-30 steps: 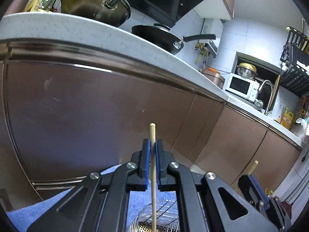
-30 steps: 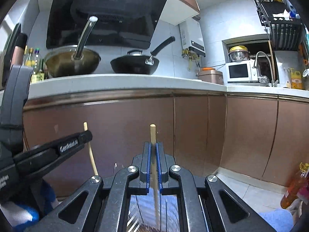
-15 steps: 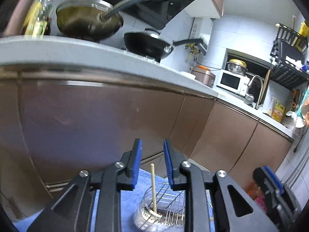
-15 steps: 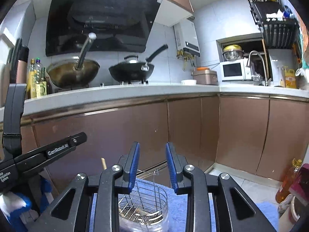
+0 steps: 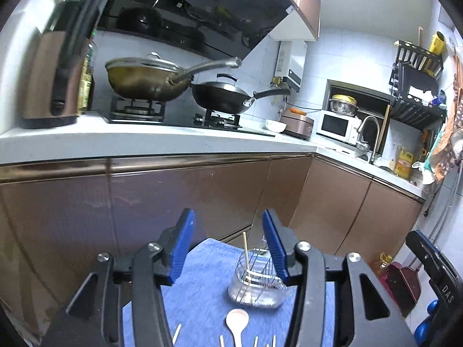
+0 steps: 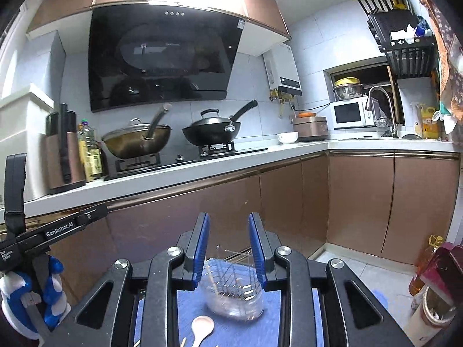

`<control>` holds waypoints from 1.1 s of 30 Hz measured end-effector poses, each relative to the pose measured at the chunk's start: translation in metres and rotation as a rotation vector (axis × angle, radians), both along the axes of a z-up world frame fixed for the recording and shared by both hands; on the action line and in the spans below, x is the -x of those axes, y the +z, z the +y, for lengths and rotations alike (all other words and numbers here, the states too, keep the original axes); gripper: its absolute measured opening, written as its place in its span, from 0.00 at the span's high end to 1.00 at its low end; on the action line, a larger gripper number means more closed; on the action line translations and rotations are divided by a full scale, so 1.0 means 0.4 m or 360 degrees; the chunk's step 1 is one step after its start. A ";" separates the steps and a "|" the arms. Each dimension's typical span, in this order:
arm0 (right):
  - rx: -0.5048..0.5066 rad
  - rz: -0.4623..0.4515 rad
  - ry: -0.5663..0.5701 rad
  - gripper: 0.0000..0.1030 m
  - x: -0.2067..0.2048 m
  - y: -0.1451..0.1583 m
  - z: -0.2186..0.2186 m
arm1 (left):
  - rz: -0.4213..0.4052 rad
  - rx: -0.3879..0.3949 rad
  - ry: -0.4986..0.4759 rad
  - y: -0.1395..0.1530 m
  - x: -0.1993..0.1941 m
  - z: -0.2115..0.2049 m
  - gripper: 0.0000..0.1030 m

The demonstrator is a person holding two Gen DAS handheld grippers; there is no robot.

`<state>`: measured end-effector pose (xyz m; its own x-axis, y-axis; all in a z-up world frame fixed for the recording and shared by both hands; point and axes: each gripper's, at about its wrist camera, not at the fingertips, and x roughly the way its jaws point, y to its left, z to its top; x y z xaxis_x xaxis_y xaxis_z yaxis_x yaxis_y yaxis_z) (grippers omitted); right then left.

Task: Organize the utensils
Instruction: 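Open the right gripper to drop the chopstick into the caddy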

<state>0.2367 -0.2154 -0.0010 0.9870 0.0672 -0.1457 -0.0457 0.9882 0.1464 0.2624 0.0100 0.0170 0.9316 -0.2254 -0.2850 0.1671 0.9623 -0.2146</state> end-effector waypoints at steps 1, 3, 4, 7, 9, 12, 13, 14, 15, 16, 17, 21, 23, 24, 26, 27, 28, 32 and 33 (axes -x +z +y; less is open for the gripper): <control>-0.0005 0.0000 0.0008 0.74 0.017 0.005 0.004 | 0.0001 0.0000 0.0000 0.006 0.026 0.011 0.54; -0.0027 0.0014 0.0021 0.71 0.052 0.009 0.008 | 0.0023 0.0005 -0.0009 0.011 0.059 0.027 0.52; -0.0046 0.0027 0.0029 0.71 0.067 0.008 0.009 | 0.0043 0.0006 -0.0014 0.010 0.076 0.035 0.52; -0.0086 0.0062 0.0037 0.71 0.102 0.006 0.011 | 0.0094 -0.0044 -0.0024 0.007 0.126 0.044 0.52; -0.0103 0.0083 0.0043 0.71 0.127 0.004 0.014 | 0.0120 -0.0071 -0.0050 0.004 0.154 0.042 0.52; -0.0124 0.0114 0.0057 0.71 0.156 0.004 0.020 | 0.0181 -0.0096 -0.0095 -0.002 0.187 0.036 0.52; -0.0129 0.0122 0.0062 0.71 0.161 0.005 0.022 | 0.0195 -0.0099 -0.0107 -0.004 0.195 0.035 0.52; -0.0136 0.0133 0.0072 0.71 0.170 0.005 0.024 | 0.0212 -0.0108 -0.0119 -0.007 0.205 0.032 0.52; -0.0141 0.0141 0.0079 0.71 0.178 0.004 0.026 | 0.0225 -0.0115 -0.0131 -0.009 0.214 0.030 0.52; -0.0144 0.0150 0.0086 0.71 0.185 0.003 0.027 | 0.0239 -0.0122 -0.0149 -0.012 0.223 0.027 0.52; -0.0145 0.0164 0.0091 0.71 0.193 0.002 0.029 | 0.0254 -0.0128 -0.0162 -0.015 0.229 0.025 0.52; -0.0181 0.0233 0.0110 0.71 0.197 -0.012 0.020 | 0.0336 -0.0154 -0.0234 -0.037 0.241 0.013 0.52; -0.0217 0.0302 0.0120 0.71 0.184 -0.029 0.011 | 0.0406 -0.0161 -0.0285 -0.061 0.235 0.002 0.52; -0.0224 0.0334 0.0119 0.71 0.178 -0.038 0.009 | 0.0441 -0.0157 -0.0312 -0.074 0.230 -0.003 0.53; -0.0238 0.0418 0.0126 0.71 0.159 -0.064 0.005 | 0.0519 -0.0152 -0.0369 -0.102 0.214 -0.018 0.53; -0.0251 0.0455 0.0138 0.71 0.152 -0.078 0.001 | 0.0553 -0.0156 -0.0391 -0.117 0.205 -0.026 0.53; -0.0272 0.0500 0.0149 0.71 0.142 -0.094 -0.003 | 0.0599 -0.0162 -0.0423 -0.138 0.194 -0.038 0.53; -0.0328 0.0679 0.0175 0.71 0.087 -0.164 -0.017 | 0.0751 -0.0182 -0.0520 -0.217 0.153 -0.078 0.59; -0.0340 0.0712 0.0185 0.72 0.076 -0.177 -0.020 | 0.0786 -0.0183 -0.0538 -0.234 0.142 -0.085 0.60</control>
